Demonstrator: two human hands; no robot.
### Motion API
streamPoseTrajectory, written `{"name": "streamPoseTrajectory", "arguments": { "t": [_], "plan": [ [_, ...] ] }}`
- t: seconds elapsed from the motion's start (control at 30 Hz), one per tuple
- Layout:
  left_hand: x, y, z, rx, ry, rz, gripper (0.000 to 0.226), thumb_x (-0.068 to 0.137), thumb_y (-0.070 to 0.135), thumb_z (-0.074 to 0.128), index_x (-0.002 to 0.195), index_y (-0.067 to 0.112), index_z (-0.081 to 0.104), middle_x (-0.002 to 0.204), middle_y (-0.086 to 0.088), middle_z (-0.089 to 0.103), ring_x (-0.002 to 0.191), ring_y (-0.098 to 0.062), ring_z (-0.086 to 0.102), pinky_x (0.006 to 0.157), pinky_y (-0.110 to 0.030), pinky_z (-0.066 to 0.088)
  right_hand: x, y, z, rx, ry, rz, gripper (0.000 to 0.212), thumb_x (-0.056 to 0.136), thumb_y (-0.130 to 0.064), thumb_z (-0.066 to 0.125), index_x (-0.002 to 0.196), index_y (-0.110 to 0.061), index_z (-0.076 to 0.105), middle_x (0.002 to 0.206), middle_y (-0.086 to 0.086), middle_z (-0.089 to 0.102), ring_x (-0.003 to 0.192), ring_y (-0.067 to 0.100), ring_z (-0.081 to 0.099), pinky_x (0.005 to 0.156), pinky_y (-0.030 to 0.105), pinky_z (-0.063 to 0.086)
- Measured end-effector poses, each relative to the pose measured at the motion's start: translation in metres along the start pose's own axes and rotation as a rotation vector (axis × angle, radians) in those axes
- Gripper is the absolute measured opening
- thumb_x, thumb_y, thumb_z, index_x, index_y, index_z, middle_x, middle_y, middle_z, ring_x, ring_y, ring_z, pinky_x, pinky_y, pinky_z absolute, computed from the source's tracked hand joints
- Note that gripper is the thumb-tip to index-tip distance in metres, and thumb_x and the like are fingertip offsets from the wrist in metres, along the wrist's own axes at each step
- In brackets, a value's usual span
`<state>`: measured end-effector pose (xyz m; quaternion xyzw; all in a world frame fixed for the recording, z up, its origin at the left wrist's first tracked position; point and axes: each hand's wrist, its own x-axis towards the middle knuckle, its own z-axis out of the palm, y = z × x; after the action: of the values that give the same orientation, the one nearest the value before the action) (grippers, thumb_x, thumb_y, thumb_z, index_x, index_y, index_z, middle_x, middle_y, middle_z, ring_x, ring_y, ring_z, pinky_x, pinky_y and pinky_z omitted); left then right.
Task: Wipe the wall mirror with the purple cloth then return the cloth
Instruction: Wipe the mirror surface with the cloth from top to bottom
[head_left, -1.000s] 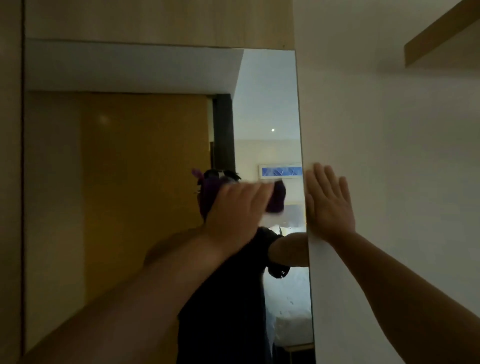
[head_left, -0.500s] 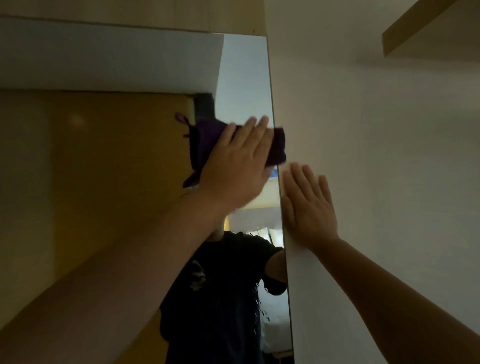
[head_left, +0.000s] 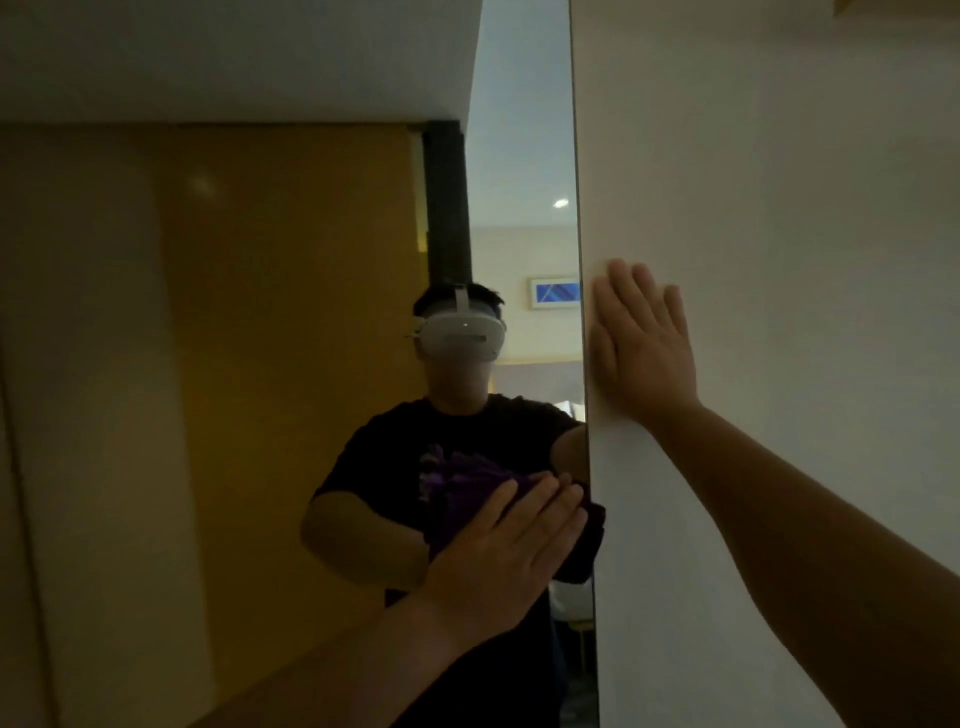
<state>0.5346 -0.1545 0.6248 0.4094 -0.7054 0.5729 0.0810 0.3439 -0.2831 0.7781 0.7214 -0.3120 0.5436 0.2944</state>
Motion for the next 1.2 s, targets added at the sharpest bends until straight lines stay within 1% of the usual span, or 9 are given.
{"name": "streamPoseTrajectory", "arguments": {
  "t": [0.13,0.33,0.43,0.53,0.67,0.77,0.93,1.07,1.2],
  "plan": [
    [0.003,-0.009,-0.024,-0.068,0.125,-0.075,0.04,0.099,0.024,0.045,0.138,0.015,0.051,0.13,-0.005,0.059,0.108,-0.025,0.06,0.088,-0.037,0.046,0.004,-0.012,-0.023,0.209,-0.024,0.098,0.046,0.105,-0.031,0.029,0.146,-0.015,0.042,0.157,0.011,0.035,0.148,0.029,0.025,0.121,0.056,0.019],
    [-0.033,-0.07,-0.062,-0.054,0.359,-0.315,0.036,0.096,0.016,0.065,0.131,0.009,0.054,0.115,-0.011,0.067,0.094,-0.029,0.064,0.072,-0.039,0.049,-0.031,-0.083,-0.049,0.284,0.02,0.123,0.05,0.103,-0.032,0.029,0.143,-0.007,0.046,0.152,0.019,0.041,0.145,0.035,0.031,0.119,0.053,0.025],
    [-0.078,-0.103,-0.079,-0.053,0.32,-0.313,0.044,0.094,0.014,0.068,0.133,0.006,0.05,0.119,-0.013,0.065,0.099,-0.032,0.063,0.075,-0.042,0.05,-0.058,-0.13,-0.033,0.124,-0.109,-0.001,0.04,0.105,-0.035,0.035,0.142,-0.021,0.042,0.149,0.009,0.043,0.141,0.031,0.034,0.114,0.053,0.029],
    [-0.137,-0.129,-0.084,-0.03,0.279,-0.325,0.037,0.097,0.008,0.061,0.133,0.006,0.052,0.122,-0.013,0.065,0.104,-0.032,0.063,0.078,-0.044,0.051,-0.108,-0.196,-0.016,0.227,-0.169,-0.106,0.048,0.107,-0.034,0.029,0.15,-0.015,0.04,0.16,0.007,0.03,0.152,0.027,0.016,0.123,0.051,0.011],
    [-0.218,-0.151,-0.075,-0.053,0.23,-0.303,0.031,0.102,0.008,0.048,0.131,0.004,0.057,0.123,-0.013,0.064,0.106,-0.032,0.062,0.082,-0.043,0.049,-0.161,-0.28,0.014,0.204,-0.219,-0.253,0.05,0.105,-0.028,0.037,0.148,-0.005,0.041,0.161,0.015,0.024,0.152,0.034,0.012,0.118,0.062,0.017],
    [-0.256,-0.181,-0.062,-0.061,0.287,-0.279,0.031,0.103,0.005,0.046,0.133,0.005,0.053,0.124,-0.013,0.061,0.104,-0.032,0.062,0.079,-0.043,0.051,-0.177,-0.321,0.036,0.137,-0.258,-0.205,0.053,0.104,-0.026,0.039,0.152,-0.005,0.032,0.163,0.014,0.018,0.153,0.032,0.005,0.118,0.063,0.014],
    [-0.247,-0.251,-0.045,-0.016,0.336,-0.335,0.056,0.089,0.01,0.069,0.139,0.008,0.042,0.136,-0.01,0.05,0.113,-0.032,0.058,0.086,-0.044,0.045,-0.156,-0.344,0.061,0.015,-0.208,-0.172,0.053,0.106,-0.028,0.033,0.154,-0.007,0.027,0.163,0.014,0.017,0.152,0.033,0.008,0.12,0.063,0.011],
    [-0.234,-0.254,-0.034,0.021,0.23,-0.357,0.064,0.09,0.027,0.06,0.146,0.007,0.037,0.151,-0.012,0.044,0.135,-0.03,0.044,0.103,-0.043,0.034,-0.149,-0.338,0.083,-0.046,-0.117,-0.226,0.055,0.105,-0.029,0.043,0.154,-0.007,0.028,0.161,0.017,0.023,0.15,0.037,0.016,0.12,0.062,0.012],
    [-0.252,-0.208,-0.012,-0.012,0.171,-0.319,0.074,0.096,0.043,0.048,0.154,0.004,0.023,0.159,-0.017,0.026,0.148,-0.033,0.024,0.12,-0.051,0.018,-0.153,-0.333,0.1,-0.07,0.023,-0.248,0.057,0.102,-0.029,0.049,0.152,-0.007,0.033,0.158,0.017,0.028,0.148,0.038,0.024,0.118,0.063,0.019]
  ]
}}
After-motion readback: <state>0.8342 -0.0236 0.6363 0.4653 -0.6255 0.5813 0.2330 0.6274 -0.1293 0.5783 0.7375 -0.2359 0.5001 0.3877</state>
